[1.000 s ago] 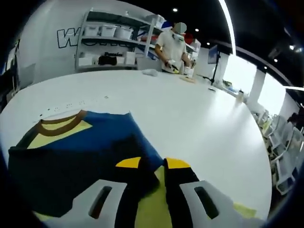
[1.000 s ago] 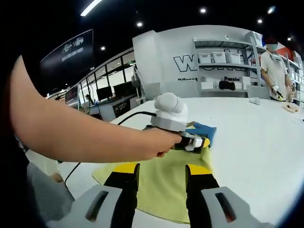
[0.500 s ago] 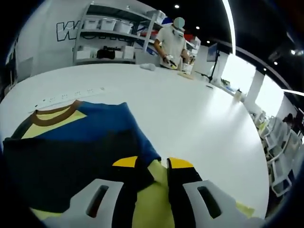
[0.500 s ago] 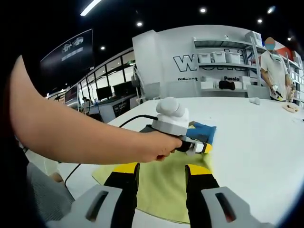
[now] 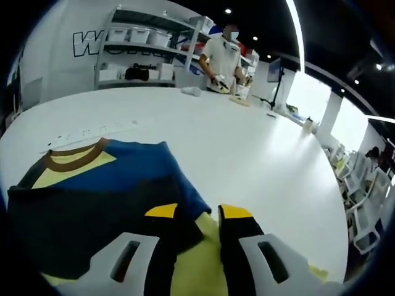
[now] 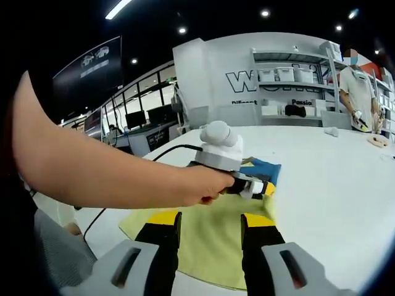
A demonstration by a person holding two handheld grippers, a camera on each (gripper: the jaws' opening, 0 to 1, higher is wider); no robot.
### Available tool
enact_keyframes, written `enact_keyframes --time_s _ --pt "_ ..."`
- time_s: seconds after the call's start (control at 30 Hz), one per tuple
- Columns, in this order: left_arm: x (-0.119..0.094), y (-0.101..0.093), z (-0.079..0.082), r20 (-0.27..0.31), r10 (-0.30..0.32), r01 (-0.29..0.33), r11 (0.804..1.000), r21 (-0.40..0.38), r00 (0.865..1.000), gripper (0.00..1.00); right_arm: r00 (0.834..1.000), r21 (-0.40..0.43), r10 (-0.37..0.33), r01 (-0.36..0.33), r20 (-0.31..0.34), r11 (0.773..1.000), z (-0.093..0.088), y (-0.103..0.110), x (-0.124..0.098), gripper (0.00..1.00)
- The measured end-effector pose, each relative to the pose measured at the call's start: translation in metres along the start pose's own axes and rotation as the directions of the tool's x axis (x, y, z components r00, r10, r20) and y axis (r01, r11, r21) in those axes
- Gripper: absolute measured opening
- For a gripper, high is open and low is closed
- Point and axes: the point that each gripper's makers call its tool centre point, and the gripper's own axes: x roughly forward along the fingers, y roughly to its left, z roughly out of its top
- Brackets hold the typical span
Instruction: Fold the garment on the visible template until the final outline fits inside the template.
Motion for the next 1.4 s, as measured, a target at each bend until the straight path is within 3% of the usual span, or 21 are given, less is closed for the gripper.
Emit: enact_keyframes --time_s 0.1,0.27,0.33,0.47,0.57,0.73,1.03,1.4 --pt "-0.003 0.001 0.003 0.006 0.003 -0.003 1.0 0.012 1.0 0.22 1.0 -0.004 0.0 0.0 -0.002 1.0 0.0 0.0 0.0 0.39" --pt "-0.018 0.003 0.025 0.055 0.002 -0.004 0.999 0.033 0.999 0.27 1.0 -0.014 0.002 -0.002 -0.009 1.0 -0.001 0.001 0.001 0.39" --pt "-0.022 0.007 0.032 0.071 0.014 -0.017 0.999 0.041 0.997 0.36 1.0 -0.02 0.001 -0.001 -0.012 1.0 -0.002 0.002 0.002 0.39" --pt "-0.029 0.013 0.036 0.082 0.044 -0.049 0.996 0.069 0.996 0.45 1.0 -0.025 0.002 -0.002 -0.016 1.0 -0.003 0.002 0.002 0.39" --pt "-0.034 0.024 0.039 0.096 0.089 -0.096 0.993 0.074 0.991 0.62 1.0 -0.03 0.003 -0.003 -0.019 1.0 -0.003 0.003 0.002 0.39" --pt "-0.046 0.041 0.045 0.115 0.142 -0.149 0.987 0.059 0.983 0.75 1.0 -0.035 0.006 -0.007 -0.023 0.999 -0.004 0.004 0.002 0.39" --pt "-0.071 0.069 0.051 0.146 0.189 -0.197 0.98 0.037 0.971 0.75 0.999 -0.049 0.021 -0.022 -0.035 0.999 -0.006 0.009 0.005 0.39" --pt "-0.1 0.099 0.04 0.146 0.247 -0.252 0.967 0.019 0.958 0.73 0.998 -0.065 0.031 -0.034 -0.05 0.997 -0.009 0.013 0.006 0.39"
